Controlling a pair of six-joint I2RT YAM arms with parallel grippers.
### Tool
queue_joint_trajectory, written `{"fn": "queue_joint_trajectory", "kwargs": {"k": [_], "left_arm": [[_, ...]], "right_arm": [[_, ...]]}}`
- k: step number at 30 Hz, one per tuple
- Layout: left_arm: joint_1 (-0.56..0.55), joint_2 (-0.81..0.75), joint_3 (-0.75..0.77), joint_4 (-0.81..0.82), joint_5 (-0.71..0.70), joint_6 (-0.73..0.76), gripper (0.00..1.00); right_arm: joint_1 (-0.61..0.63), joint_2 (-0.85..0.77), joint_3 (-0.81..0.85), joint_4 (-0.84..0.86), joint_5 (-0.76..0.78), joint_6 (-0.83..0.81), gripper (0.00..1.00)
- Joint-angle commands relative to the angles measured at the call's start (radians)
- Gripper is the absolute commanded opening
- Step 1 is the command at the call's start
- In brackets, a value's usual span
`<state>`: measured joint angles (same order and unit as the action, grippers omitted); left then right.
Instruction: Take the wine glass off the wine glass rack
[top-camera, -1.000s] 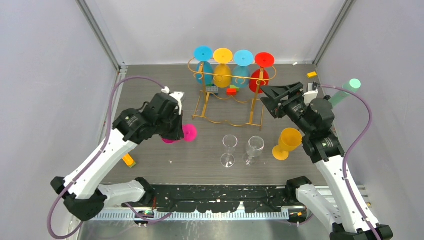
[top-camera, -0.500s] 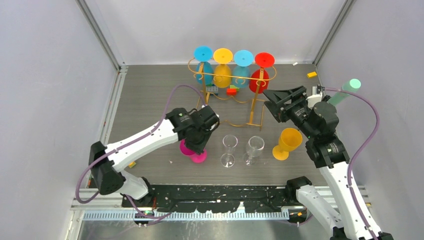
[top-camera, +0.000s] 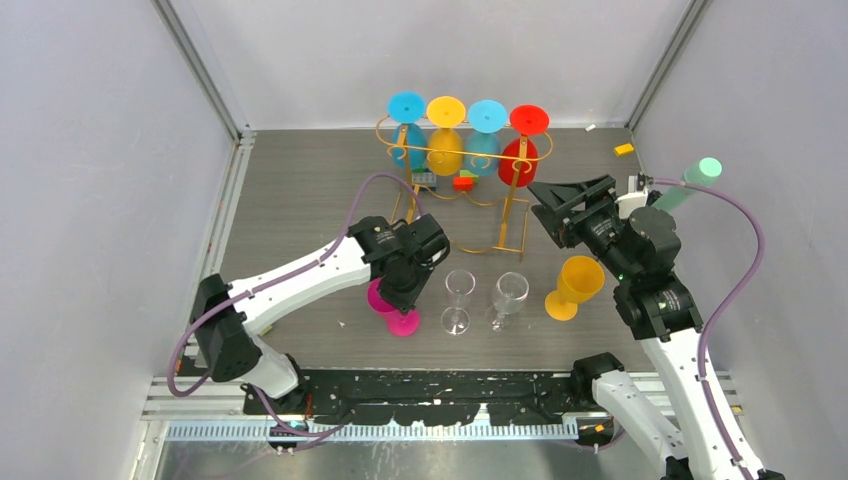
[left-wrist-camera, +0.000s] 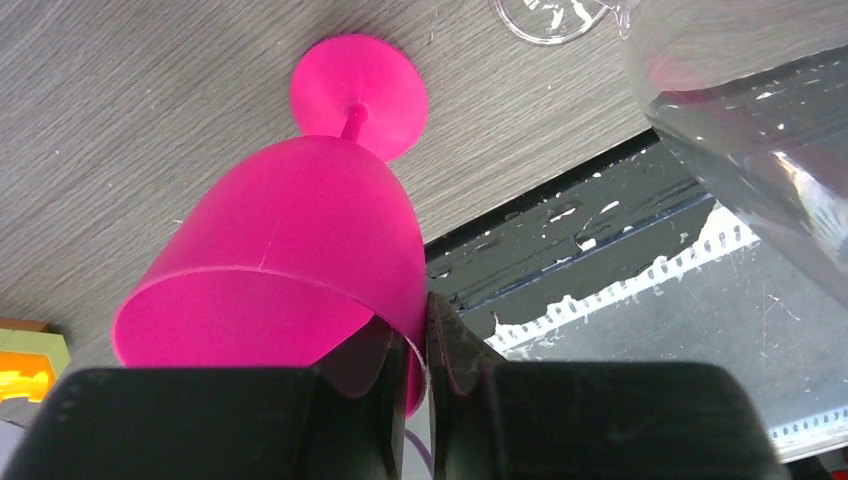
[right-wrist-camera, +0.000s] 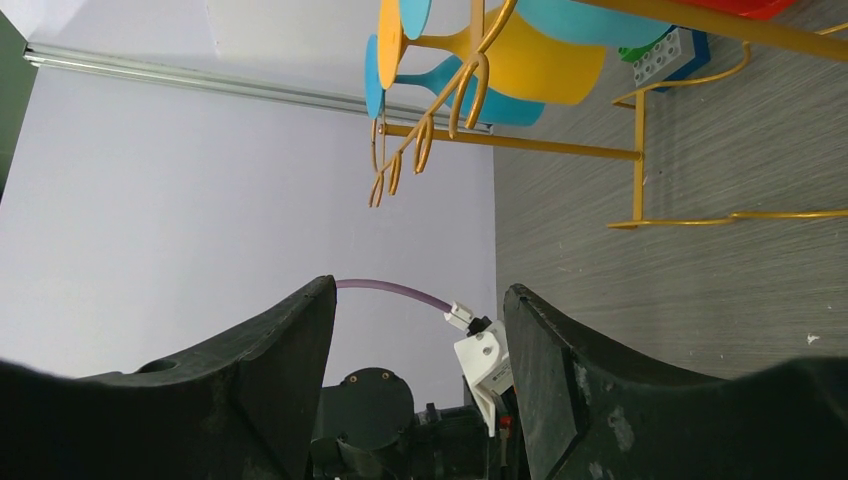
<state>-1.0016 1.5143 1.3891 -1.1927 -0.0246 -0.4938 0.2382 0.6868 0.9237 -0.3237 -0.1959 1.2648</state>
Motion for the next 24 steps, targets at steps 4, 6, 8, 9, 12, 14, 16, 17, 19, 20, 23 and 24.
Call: {"fn": "queue_joint_trajectory", "kwargs": {"k": [4,6,8,9,12,14,16,17,19,20,23,24], "left_arm": [[-0.007,0.001,0.049,0.032,0.019,0.032,0.15],[-0.006,-0.019,0.048,0.066,0.062,0.034,0.17],[-0.007,-0.04,0.049,0.086,0.056,0.034,0.25],[-0.006,-0.048,0.054,0.085,0.046,0.034,0.29],[-0.006,-0.065,0.064,0.081,0.049,0.038,0.36],[-0.006,-0.087,0.068,0.08,0.047,0.041,0.39],[-0.006,-0.111,0.074,0.08,0.035,0.04,0.41],[-0.006,-0.126,0.078,0.081,0.033,0.04,0.42],[-0.006,-0.159,0.087,0.086,-0.018,0.041,0.44],[-0.006,-0.176,0.089,0.091,-0.03,0.042,0.45],[-0.005,-0.232,0.087,0.125,-0.06,0.058,0.5],[-0.004,-0.253,0.08,0.147,-0.062,0.068,0.53]], "right_arm": [[0.002,-0.018,0.036,0.021,0.02,-0.016,0.68],[0.003,-0.02,0.035,0.019,0.021,-0.016,0.67],[0.003,-0.022,0.035,0.018,0.021,-0.016,0.68],[0.003,-0.022,0.037,0.015,0.022,-0.016,0.68],[0.002,-0.024,0.043,0.001,0.027,-0.023,0.68],[0.002,-0.027,0.045,-0.001,0.031,-0.025,0.68],[0.002,-0.027,0.048,-0.001,0.035,-0.03,0.68],[0.002,-0.026,0.051,-0.008,0.037,-0.037,0.68],[0.003,-0.021,0.067,-0.029,0.048,-0.055,0.68],[0.003,-0.014,0.085,-0.036,0.055,-0.064,0.68],[0.003,0.017,0.143,-0.085,0.064,-0.127,0.68],[0.003,0.041,0.182,-0.099,0.072,-0.144,0.68]]}}
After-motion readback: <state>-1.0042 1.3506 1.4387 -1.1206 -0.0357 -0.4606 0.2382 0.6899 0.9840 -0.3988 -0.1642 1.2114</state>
